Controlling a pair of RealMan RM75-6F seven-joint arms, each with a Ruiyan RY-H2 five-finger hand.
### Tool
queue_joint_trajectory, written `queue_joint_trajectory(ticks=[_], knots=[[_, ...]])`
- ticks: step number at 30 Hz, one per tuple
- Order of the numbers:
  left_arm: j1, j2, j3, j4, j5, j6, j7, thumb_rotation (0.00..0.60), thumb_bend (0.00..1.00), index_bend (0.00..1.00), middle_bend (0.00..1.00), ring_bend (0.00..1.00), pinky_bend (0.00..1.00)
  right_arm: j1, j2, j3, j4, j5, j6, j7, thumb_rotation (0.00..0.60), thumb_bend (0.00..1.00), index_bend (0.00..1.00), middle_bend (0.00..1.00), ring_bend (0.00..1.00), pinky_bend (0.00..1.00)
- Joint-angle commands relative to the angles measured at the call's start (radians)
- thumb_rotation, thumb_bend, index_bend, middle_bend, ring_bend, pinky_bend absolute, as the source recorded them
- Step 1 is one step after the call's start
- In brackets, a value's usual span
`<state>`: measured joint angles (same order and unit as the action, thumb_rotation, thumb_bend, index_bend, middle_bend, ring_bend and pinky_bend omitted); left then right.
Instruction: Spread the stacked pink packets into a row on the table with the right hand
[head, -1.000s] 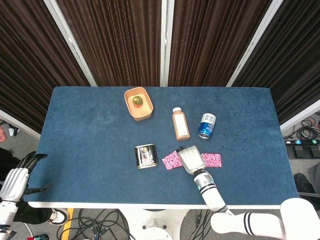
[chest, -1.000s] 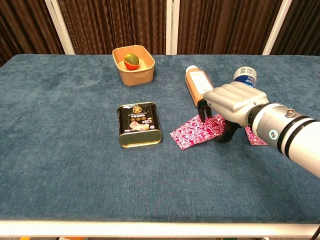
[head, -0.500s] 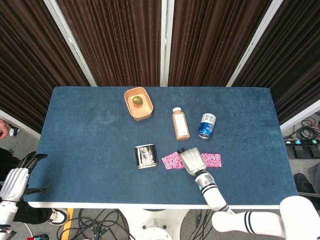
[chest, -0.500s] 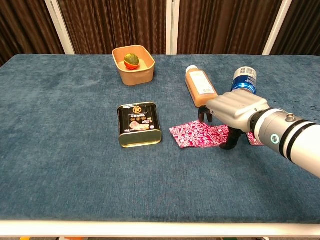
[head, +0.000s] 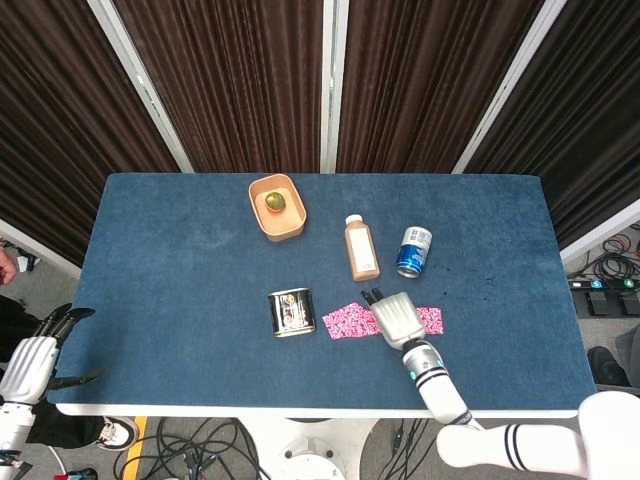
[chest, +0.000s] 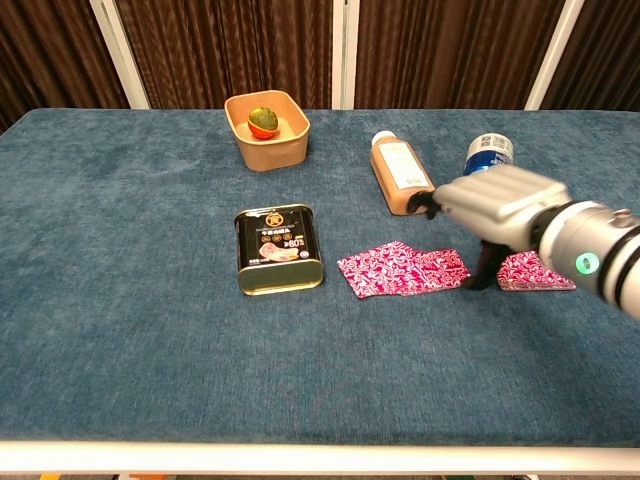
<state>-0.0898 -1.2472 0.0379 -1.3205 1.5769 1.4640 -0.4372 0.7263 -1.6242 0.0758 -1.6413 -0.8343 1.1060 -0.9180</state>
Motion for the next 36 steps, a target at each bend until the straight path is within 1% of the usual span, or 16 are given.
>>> queue_joint_trajectory(ticks=[1,6,10,15,21,30,36], knots=[[-0.001,-0.001,0.001,-0.002,0.002,-0.002,0.005,0.6,0.0,0.19,0.16,0.07,0.16,-0.021,0.056,-0.015,-0.021,0.007,0.013,0.022,0.6,0.09,0.14,0.22,0.8,0.87],[-0.002,-0.003,0.004,-0.005,0.004,-0.005,0.016,0.6,0.0,0.19,0.16,0.07,0.16,-0.05,0.097,-0.038,0.017,0.032,-0.017,0.083,0.6,0.09,0.18,0.24,0.8,0.87],[-0.003,-0.005,0.006,-0.007,0.004,-0.01,0.023,0.6,0.0,0.19,0.16,0.07,0.16,-0.067,0.101,-0.056,0.055,0.021,-0.038,0.129,0.6,0.09,0.19,0.24,0.8,0.87],[-0.006,-0.005,0.007,-0.011,0.004,-0.016,0.03,0.6,0.0,0.19,0.16,0.07,0.16,-0.078,0.096,-0.068,0.077,-0.004,-0.041,0.151,0.6,0.09,0.2,0.25,0.8,0.87],[-0.006,-0.005,0.007,-0.01,0.002,-0.017,0.027,0.6,0.0,0.19,0.16,0.07,0.16,-0.084,0.082,-0.068,0.094,-0.012,-0.036,0.155,0.6,0.09,0.23,0.25,0.8,0.87],[-0.006,-0.006,0.007,-0.005,0.0,-0.02,0.023,0.6,0.0,0.19,0.16,0.07,0.16,-0.085,0.072,-0.063,0.102,-0.005,-0.036,0.148,0.6,0.1,0.25,0.27,0.8,0.87],[-0.006,-0.007,0.008,-0.005,0.001,-0.019,0.025,0.6,0.0,0.19,0.16,0.07,0.16,-0.085,0.074,-0.06,0.1,-0.005,-0.038,0.147,0.6,0.1,0.29,0.3,0.8,0.87]])
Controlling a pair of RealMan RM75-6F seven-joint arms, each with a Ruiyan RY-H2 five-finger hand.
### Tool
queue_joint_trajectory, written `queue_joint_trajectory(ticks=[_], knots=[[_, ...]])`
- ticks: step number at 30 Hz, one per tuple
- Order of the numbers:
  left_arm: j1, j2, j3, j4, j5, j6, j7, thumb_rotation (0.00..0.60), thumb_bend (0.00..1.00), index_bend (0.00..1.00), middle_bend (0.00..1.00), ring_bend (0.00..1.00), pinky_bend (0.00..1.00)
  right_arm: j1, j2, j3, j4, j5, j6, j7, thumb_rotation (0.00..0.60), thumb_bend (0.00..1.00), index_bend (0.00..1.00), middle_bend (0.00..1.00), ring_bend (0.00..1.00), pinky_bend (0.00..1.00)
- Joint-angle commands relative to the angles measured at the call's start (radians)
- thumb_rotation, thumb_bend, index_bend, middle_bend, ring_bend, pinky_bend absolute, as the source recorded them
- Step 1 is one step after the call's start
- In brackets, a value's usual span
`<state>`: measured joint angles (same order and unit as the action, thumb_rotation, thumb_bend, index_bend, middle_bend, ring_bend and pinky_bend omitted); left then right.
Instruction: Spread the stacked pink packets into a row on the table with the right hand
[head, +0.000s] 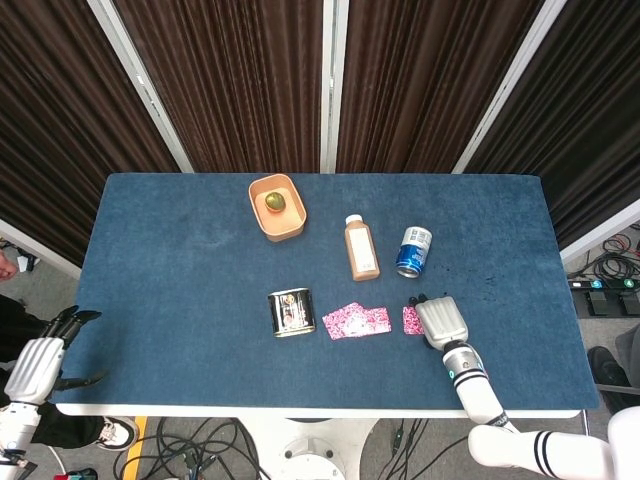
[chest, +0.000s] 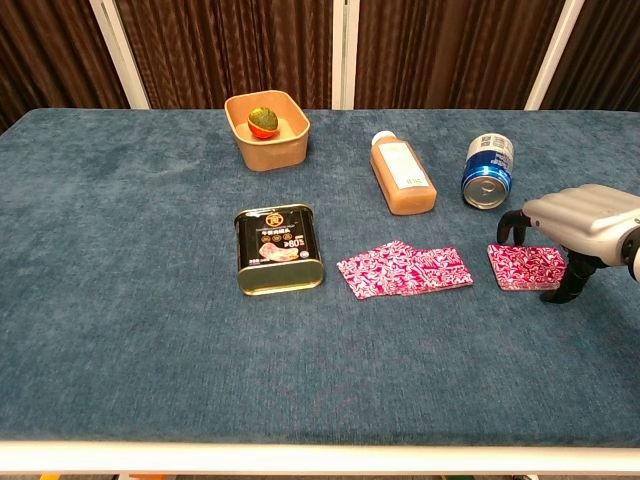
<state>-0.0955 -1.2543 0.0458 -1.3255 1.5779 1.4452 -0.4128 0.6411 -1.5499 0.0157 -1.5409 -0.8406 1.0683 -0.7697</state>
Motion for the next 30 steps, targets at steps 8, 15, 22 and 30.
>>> queue_joint_trajectory(ticks=[8,15,22,30], knots=[[-0.001,-0.001,0.0,0.002,-0.001,-0.004,-0.003,0.6,0.0,0.19,0.16,0.07,0.16,0.001,-0.01,0.004,0.009,0.009,0.003,-0.012,0.6,0.11,0.33,0.33,0.81,0.87],[-0.001,-0.001,0.002,0.004,0.0,-0.003,-0.005,0.6,0.0,0.19,0.16,0.07,0.16,0.0,-0.021,0.006,0.016,0.005,0.009,-0.016,0.6,0.12,0.36,0.35,0.81,0.87],[-0.002,0.001,0.001,0.0,0.0,-0.004,-0.004,0.6,0.0,0.19,0.16,0.07,0.16,-0.004,-0.025,0.009,0.018,0.005,0.017,-0.02,0.6,0.14,0.4,0.38,0.81,0.87],[-0.002,0.001,0.001,0.0,-0.001,-0.006,-0.003,0.6,0.0,0.19,0.16,0.07,0.16,-0.011,-0.02,0.015,0.013,-0.016,0.028,-0.003,0.6,0.15,0.42,0.4,0.81,0.87]])
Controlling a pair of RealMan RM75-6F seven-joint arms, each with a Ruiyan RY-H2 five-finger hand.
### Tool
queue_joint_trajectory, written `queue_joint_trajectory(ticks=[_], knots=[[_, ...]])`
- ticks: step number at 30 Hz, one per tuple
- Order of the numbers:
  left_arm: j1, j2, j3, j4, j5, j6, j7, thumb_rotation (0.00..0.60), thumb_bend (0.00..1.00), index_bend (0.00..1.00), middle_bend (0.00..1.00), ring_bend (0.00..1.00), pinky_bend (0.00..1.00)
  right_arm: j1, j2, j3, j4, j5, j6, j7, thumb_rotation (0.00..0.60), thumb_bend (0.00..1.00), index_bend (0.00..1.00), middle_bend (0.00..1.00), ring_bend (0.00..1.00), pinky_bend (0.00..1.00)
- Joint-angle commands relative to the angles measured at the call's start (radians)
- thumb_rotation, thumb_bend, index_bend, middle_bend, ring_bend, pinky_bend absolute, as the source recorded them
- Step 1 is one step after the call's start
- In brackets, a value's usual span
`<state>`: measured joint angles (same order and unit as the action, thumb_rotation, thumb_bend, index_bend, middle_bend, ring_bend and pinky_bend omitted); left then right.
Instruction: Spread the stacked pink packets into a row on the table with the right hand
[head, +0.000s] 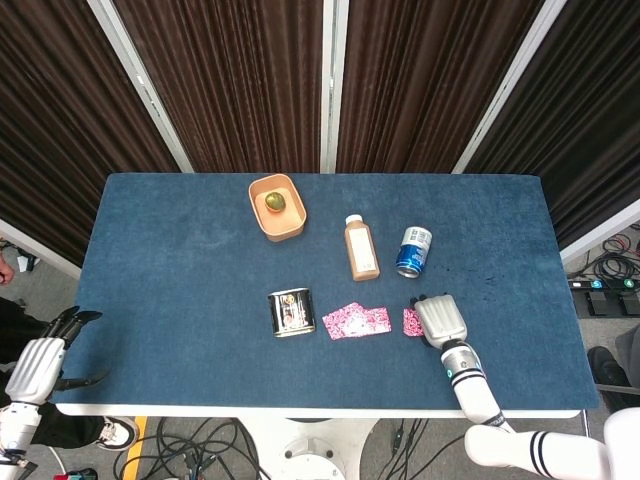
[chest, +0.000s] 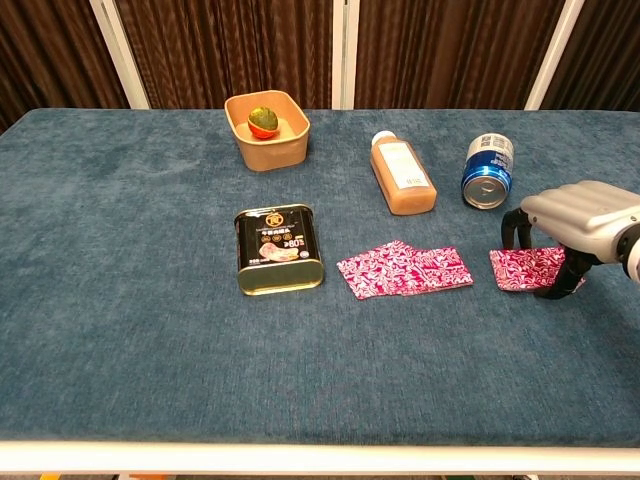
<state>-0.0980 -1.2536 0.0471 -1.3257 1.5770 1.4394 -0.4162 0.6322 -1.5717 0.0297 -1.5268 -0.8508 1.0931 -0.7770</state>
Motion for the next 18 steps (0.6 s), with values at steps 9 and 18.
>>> queue_joint_trajectory(ticks=[9,18], knots=[[0.0,0.0,0.0,0.0,-0.001,-0.001,0.0,0.6,0.0,0.19,0.16,0.07,0.16,-0.009,0.013,0.007,-0.013,-0.017,0.009,0.014,0.6,0.15,0.43,0.4,0.81,0.87],[0.0,0.0,0.0,0.001,0.0,0.001,0.0,0.6,0.0,0.19,0.16,0.07,0.16,-0.024,0.055,0.012,-0.048,-0.036,0.031,0.03,0.6,0.15,0.44,0.41,0.81,0.87]])
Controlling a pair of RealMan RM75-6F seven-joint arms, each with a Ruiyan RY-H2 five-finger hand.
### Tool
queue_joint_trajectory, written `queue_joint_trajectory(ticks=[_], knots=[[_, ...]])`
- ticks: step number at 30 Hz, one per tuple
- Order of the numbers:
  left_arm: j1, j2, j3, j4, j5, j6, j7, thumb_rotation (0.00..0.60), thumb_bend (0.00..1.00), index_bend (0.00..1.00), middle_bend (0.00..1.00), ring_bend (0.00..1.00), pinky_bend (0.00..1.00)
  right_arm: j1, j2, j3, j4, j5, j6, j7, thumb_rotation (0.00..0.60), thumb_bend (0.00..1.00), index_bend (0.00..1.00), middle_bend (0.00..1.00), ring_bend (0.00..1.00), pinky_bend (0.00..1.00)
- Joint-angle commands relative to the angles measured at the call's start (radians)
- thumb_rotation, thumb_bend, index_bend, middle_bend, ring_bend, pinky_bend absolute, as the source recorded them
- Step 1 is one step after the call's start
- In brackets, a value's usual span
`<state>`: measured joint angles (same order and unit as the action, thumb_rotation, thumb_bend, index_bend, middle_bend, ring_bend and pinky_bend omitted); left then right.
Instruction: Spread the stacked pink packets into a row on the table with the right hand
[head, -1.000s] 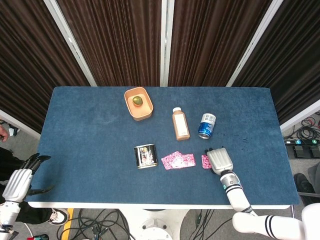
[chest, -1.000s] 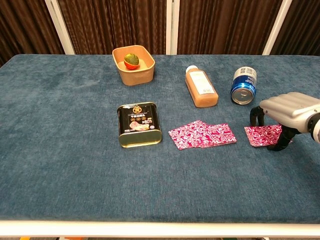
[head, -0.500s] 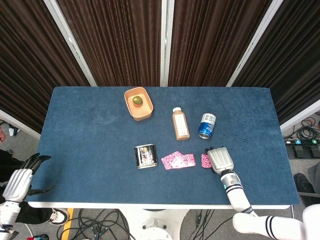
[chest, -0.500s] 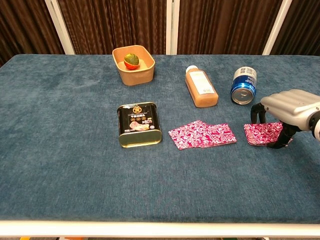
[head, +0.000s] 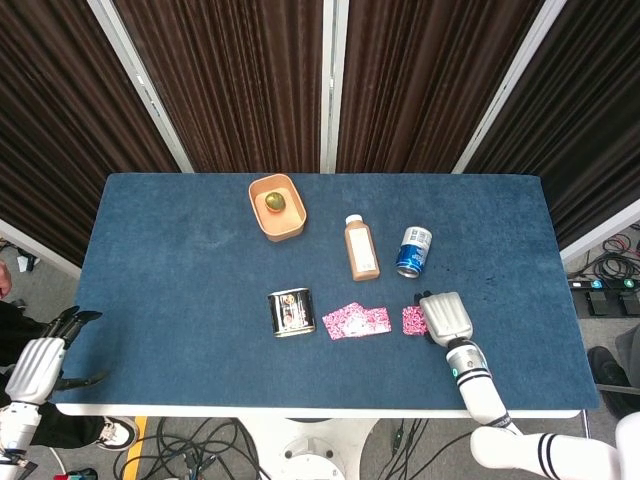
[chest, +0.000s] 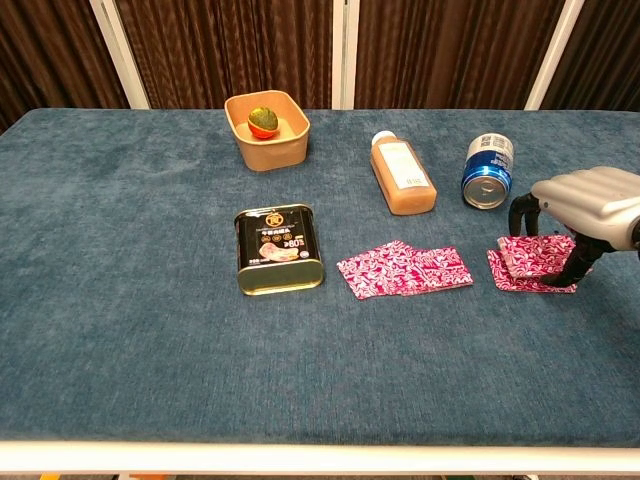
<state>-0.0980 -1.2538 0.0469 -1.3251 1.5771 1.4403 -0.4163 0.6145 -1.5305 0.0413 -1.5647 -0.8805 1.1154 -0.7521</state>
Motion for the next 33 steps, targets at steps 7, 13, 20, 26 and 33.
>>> queue_joint_trajectory(ticks=[7,13,20,26,33], knots=[[0.001,-0.002,0.003,0.001,0.003,0.001,0.004,0.6,0.0,0.19,0.16,0.07,0.16,-0.051,0.089,-0.016,-0.017,-0.029,0.022,0.071,0.6,0.15,0.44,0.42,0.81,0.87],[0.001,-0.004,0.004,-0.004,0.006,0.002,0.017,0.6,0.0,0.19,0.16,0.07,0.16,-0.093,0.132,-0.034,0.017,-0.058,0.007,0.155,0.6,0.15,0.45,0.42,0.81,0.87],[-0.002,0.0,0.005,-0.016,0.006,-0.003,0.031,0.6,0.0,0.19,0.16,0.07,0.16,-0.131,0.136,-0.058,0.067,-0.092,-0.015,0.218,0.6,0.15,0.45,0.42,0.81,0.87],[-0.001,0.0,0.005,-0.016,0.003,-0.004,0.032,0.6,0.0,0.19,0.16,0.07,0.16,-0.14,0.117,-0.054,0.108,-0.099,-0.03,0.223,0.6,0.15,0.45,0.42,0.81,0.87],[-0.001,0.0,0.004,-0.013,0.002,-0.003,0.026,0.6,0.0,0.19,0.16,0.07,0.16,-0.143,0.105,-0.047,0.131,-0.094,-0.062,0.224,0.6,0.13,0.39,0.35,0.81,0.87]])
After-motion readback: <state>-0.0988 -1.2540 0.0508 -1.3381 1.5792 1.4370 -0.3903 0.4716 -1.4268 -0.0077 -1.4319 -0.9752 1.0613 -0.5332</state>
